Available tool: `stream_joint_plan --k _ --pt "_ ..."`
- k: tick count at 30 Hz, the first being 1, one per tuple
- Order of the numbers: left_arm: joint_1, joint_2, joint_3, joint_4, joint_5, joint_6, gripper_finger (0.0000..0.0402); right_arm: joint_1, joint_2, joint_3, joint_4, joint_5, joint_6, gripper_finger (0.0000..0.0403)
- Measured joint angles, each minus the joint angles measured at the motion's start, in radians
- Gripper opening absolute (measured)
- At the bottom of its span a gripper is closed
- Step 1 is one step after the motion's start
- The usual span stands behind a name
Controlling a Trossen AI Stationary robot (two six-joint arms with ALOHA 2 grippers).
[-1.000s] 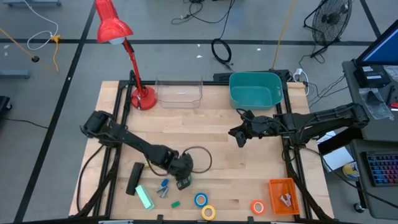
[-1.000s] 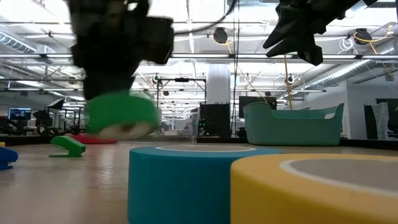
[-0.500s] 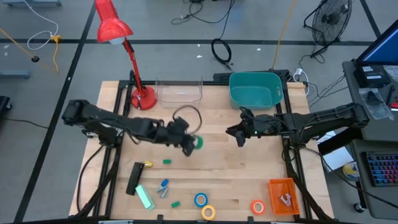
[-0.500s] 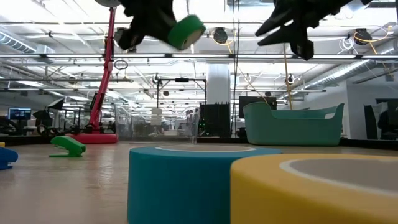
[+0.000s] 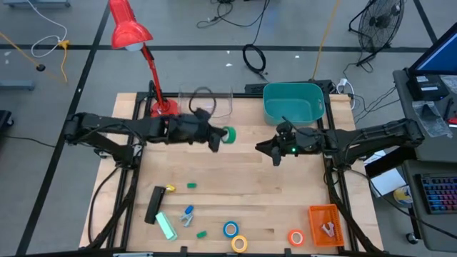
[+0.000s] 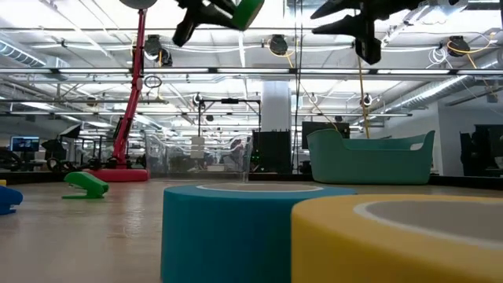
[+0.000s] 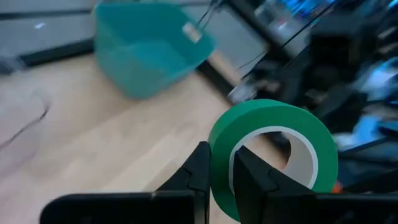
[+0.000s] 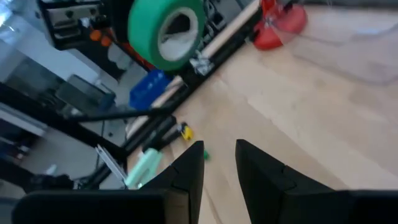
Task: Pick and place Stapler, Stapler remover, tape
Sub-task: Put the green tape into the blue bin
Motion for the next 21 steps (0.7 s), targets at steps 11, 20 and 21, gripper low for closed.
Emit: stream_joint_plan --k 11,20,21 --pt "0.249 -0.008 -0.002 0.09 0.33 0.101 0.0037 -0.122 0.0 0.0 0.188 0.004 0.003 0.0089" --pt "0.404 -0.008 -0.002 0.1 0.462 0.206 0.0037 -0.284 0.019 0.0 0.228 -0.001 0.062 0.0089" --pt "0.417 -0.008 -0.002 0.1 0.469 0.212 0.0037 -0.301 0.03 0.0 0.245 -0.021 0.075 0.0091"
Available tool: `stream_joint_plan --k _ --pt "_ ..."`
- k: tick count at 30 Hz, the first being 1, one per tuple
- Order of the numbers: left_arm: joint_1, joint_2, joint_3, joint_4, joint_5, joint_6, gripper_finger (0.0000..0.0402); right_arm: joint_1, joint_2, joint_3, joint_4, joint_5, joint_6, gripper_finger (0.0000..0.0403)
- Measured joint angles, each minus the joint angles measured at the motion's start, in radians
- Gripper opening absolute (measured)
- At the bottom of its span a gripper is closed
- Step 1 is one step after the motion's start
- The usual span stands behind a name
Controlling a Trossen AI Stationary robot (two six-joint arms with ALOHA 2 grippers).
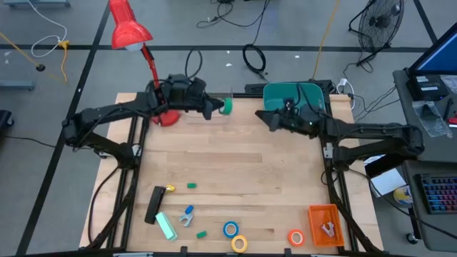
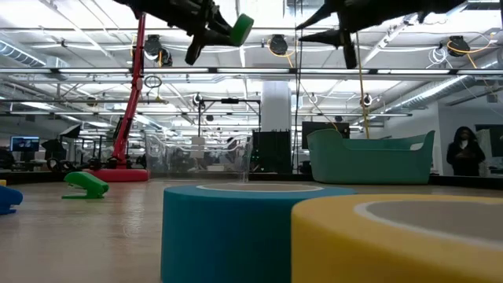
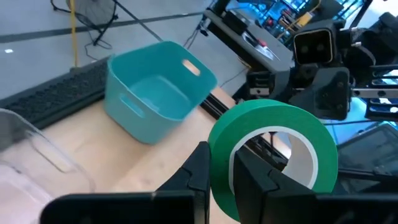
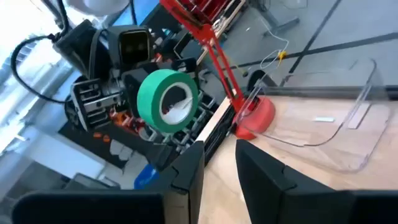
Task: Pick and place Stapler, Stapler remover, tape
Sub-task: Put the green tape into the blue bin
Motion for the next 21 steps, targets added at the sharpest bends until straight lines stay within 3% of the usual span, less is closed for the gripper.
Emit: stream_joint_plan --k 6,10,13,21 --pt "0.041 0.001 0.0 0.003 0.06 0.031 0.0037 -0.086 0.137 0.0 0.322 -0.273 0.094 0.0128" --pt "0.043 0.015 0.0 0.05 0.165 0.013 0.0037 -0.099 0.247 0.011 0.579 -0.416 0.192 0.0166" --pt "0.047 0.016 0.001 0.098 0.238 -0.013 0.0037 -0.097 0.285 0.022 0.622 -0.425 0.21 0.0188" --pt "0.046 0.054 0.003 0.145 0.289 -0.074 0.0037 -0.086 0.294 0.04 0.634 -0.41 0.18 0.0203"
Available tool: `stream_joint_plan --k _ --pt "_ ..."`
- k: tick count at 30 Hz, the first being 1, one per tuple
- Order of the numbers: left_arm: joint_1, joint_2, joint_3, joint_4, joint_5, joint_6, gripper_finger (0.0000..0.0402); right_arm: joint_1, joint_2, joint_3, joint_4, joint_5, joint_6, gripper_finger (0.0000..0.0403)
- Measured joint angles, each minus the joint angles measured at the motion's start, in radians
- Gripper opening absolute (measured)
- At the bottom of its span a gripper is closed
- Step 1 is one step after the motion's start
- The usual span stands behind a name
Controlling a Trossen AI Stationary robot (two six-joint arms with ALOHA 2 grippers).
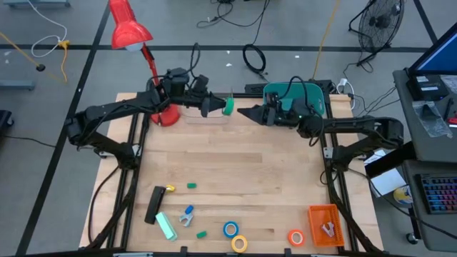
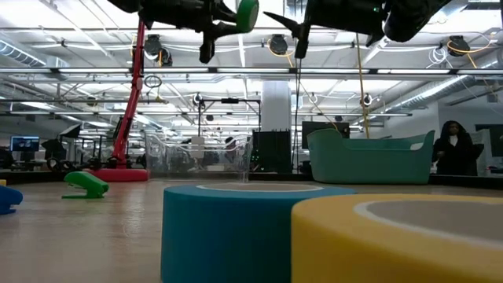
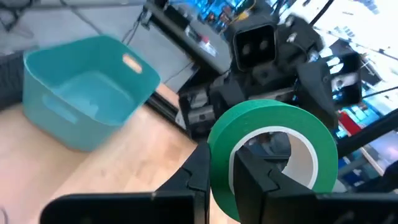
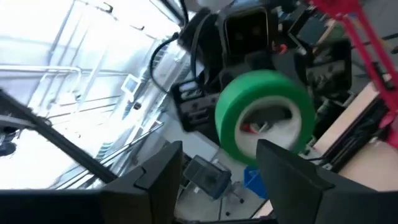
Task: Pick and place Stapler, Stapler remover, tape
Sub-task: Put the green tape into the blue bin
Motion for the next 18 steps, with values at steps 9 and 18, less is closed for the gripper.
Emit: stream_joint_plan --k 9,18 --pt "-0.021 0.075 -0.003 0.119 0.037 -0.065 0.0037 0.007 -0.003 0.0 0.001 0.019 -0.022 0.0199" --pt "-0.012 0.079 -0.004 0.159 0.011 -0.075 0.0037 0.02 -0.003 0.0 -0.003 0.041 -0.026 0.0199"
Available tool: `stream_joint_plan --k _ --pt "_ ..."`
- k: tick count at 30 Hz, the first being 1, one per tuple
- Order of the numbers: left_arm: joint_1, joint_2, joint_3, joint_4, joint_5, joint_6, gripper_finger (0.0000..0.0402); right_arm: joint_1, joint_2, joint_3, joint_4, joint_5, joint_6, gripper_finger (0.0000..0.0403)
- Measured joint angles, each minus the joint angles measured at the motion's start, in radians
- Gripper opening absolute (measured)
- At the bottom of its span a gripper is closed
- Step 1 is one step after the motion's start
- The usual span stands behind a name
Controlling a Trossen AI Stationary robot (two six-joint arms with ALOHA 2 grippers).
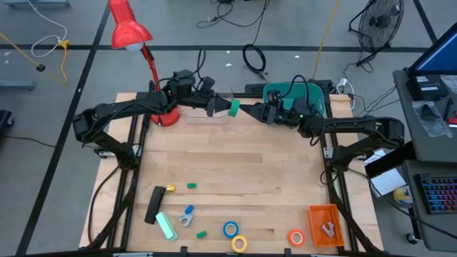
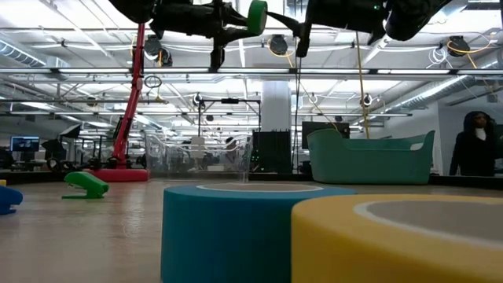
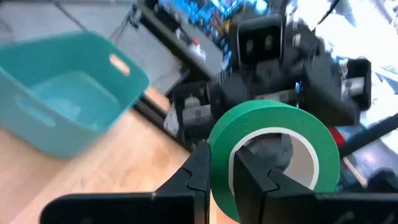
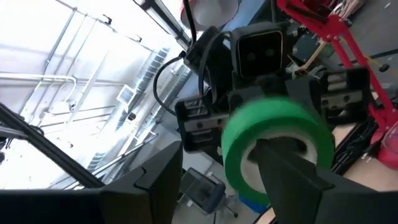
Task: Pick and place Stapler, Stapler remover, tape
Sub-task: Put the green tape into the blue bin
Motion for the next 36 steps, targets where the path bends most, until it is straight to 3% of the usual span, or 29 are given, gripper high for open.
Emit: stream_joint_plan --k 6,20,24,32,36 --pt "-0.001 0.002 0.001 0.06 -0.03 -0.013 0.0037 0.011 0.001 0.0 -0.011 -0.003 -0.003 0.0199" --pt "-0.028 0.002 0.001 -0.014 -0.027 0.011 0.0037 0.014 0.003 0.0 -0.03 0.04 -0.003 0.0194" --pt "-0.027 0.002 0.001 -0.014 -0.022 0.01 0.0037 0.014 0.003 -0.001 -0.044 0.047 0.0 0.0153" --pt "-0.027 0.002 0.001 -0.016 0.006 0.009 0.0038 0.02 0.002 -0.001 -0.035 0.035 -0.024 0.0024" --pt "-0.015 0.0 0.001 -0.021 0.03 -0.007 0.0097 0.016 0.002 -0.001 -0.033 0.025 -0.016 0.0025"
